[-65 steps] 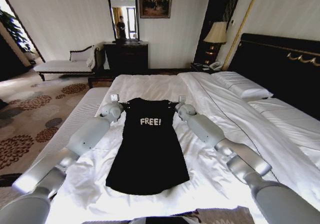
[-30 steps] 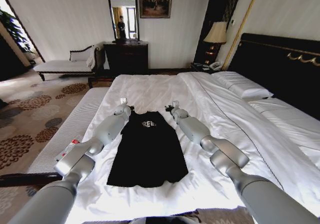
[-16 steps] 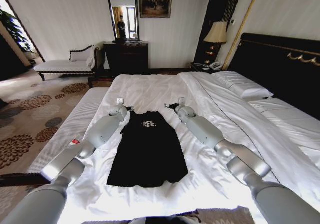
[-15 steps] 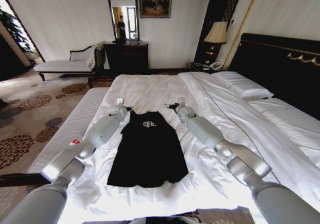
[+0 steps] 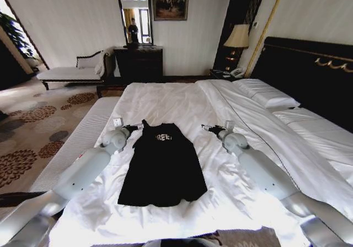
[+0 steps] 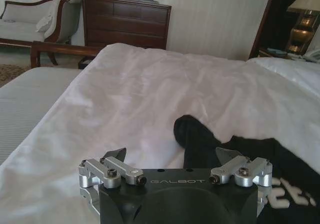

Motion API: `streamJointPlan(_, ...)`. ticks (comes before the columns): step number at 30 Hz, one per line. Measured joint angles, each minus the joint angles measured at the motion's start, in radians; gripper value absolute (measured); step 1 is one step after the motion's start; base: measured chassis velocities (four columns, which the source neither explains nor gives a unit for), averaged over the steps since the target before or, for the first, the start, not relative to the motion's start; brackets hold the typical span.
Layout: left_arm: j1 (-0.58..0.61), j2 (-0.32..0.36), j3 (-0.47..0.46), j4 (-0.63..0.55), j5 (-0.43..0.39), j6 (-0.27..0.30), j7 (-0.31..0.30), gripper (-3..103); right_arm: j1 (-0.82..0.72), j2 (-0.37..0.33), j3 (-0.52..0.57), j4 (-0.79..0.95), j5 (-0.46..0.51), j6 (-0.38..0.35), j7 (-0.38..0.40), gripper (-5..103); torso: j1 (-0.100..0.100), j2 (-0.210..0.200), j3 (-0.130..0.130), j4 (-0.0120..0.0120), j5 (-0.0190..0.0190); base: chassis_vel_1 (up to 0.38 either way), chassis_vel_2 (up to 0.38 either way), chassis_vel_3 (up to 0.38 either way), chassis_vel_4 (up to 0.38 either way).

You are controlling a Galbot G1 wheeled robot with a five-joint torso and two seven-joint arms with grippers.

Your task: Fold the clothes on the bed.

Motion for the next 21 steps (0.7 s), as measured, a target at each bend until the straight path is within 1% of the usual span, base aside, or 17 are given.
streamJointPlan(1,0.065,0.010,-0.031,-0.038,0.024,-0.007,0.004,101,-0.041,-0.008,0.032,0.036,-0.006,0.007,-0.005,100,0.000,0.000,0.000,0.0004,-0.0018,0.000,0.000,0.000,0.000)
streamJointPlan(2,0.149,0.017,-0.083,-0.088,0.056,-0.016,0.007,100,-0.110,-0.018,0.086,0.092,-0.012,0.009,-0.010,100,0.000,0.000,0.000,0.0000,-0.0021,0.000,0.000,0.000,0.000)
streamJointPlan(3,0.218,0.014,-0.128,-0.128,0.079,-0.019,0.013,99,-0.182,-0.024,0.138,0.145,-0.015,0.006,-0.014,100,0.000,0.000,0.000,-0.0002,-0.0019,0.000,0.000,0.000,0.000)
streamJointPlan(4,0.279,0.007,-0.173,-0.162,0.097,-0.021,0.020,99,-0.257,-0.027,0.196,0.192,-0.019,-0.001,-0.019,100,0.000,0.000,0.000,-0.0016,-0.0010,0.000,0.000,0.000,0.000)
streamJointPlan(5,0.279,0.007,-0.173,-0.162,0.097,-0.021,0.020,99,-0.257,-0.027,0.196,0.192,-0.019,-0.001,-0.019,100,0.000,0.000,0.000,-0.0016,-0.0010,0.000,0.000,0.000,0.000)
streamJointPlan(7,0.423,-0.020,-0.280,-0.228,0.138,-0.033,0.046,99,-0.422,-0.016,0.328,0.270,-0.049,-0.005,-0.042,100,0.000,0.000,0.000,-0.0026,-0.0013,0.000,0.000,0.000,0.000)
streamJointPlan(8,0.497,-0.038,-0.323,-0.250,0.160,-0.040,0.060,99,-0.507,-0.002,0.387,0.297,-0.069,-0.003,-0.056,100,0.000,0.000,0.000,-0.0028,-0.0006,0.000,0.000,0.000,0.000)
streamJointPlan(9,0.579,-0.060,-0.363,-0.268,0.185,-0.048,0.079,99,-0.579,0.011,0.433,0.317,-0.084,0.001,-0.069,100,0.000,0.000,0.000,-0.0027,-0.0008,0.000,0.000,0.000,0.000)
streamJointPlan(10,0.579,-0.060,-0.363,-0.268,0.185,-0.048,0.079,99,-0.579,0.011,0.433,0.317,-0.084,0.001,-0.069,100,0.000,0.000,0.000,-0.0027,-0.0008,0.000,0.000,0.000,0.000)
streamJointPlan(12,0.701,-0.105,-0.431,-0.301,0.231,-0.069,0.115,99,-0.709,0.041,0.514,0.360,-0.115,0.011,-0.099,100,0.000,0.000,0.000,-0.0018,-0.0009,0.000,0.000,0.000,0.000)
streamJointPlan(14,0.768,-0.144,-0.468,-0.324,0.256,-0.087,0.138,98,-0.787,0.067,0.561,0.387,-0.149,0.022,-0.118,100,0.000,0.000,0.000,-0.0016,-0.0014,0.000,0.000,0.000,0.000)
streamJointPlan(15,0.768,-0.144,-0.468,-0.324,0.256,-0.087,0.138,98,-0.787,0.067,0.561,0.387,-0.149,0.022,-0.118,100,0.000,0.000,0.000,-0.0016,-0.0014,0.000,0.000,0.000,0.000)
streamJointPlan(16,0.796,-0.168,-0.486,-0.336,0.263,-0.097,0.144,97,-0.817,0.082,0.575,0.403,-0.157,0.027,-0.122,100,0.000,0.000,0.000,-0.0016,-0.0014,0.000,0.000,0.000,0.000)
streamJointPlan(19,0.893,-0.238,-0.535,-0.384,0.270,-0.108,0.170,99,-0.907,0.134,0.601,0.463,-0.172,0.044,-0.124,100,0.001,0.000,0.000,-0.0017,-0.0011,0.000,0.000,0.000,0.000)
streamJointPlan(20,0.893,-0.238,-0.535,-0.384,0.270,-0.108,0.170,99,-0.907,0.134,0.601,0.463,-0.172,0.044,-0.124,100,0.001,0.000,0.000,-0.0017,-0.0011,0.000,0.000,0.000,0.000)
streamJointPlan(21,0.919,-0.253,-0.545,-0.396,0.270,-0.109,0.178,99,-0.930,0.147,0.602,0.475,-0.186,0.049,-0.125,100,0.001,0.000,0.000,-0.0017,-0.0009,0.000,0.000,0.000,0.000)
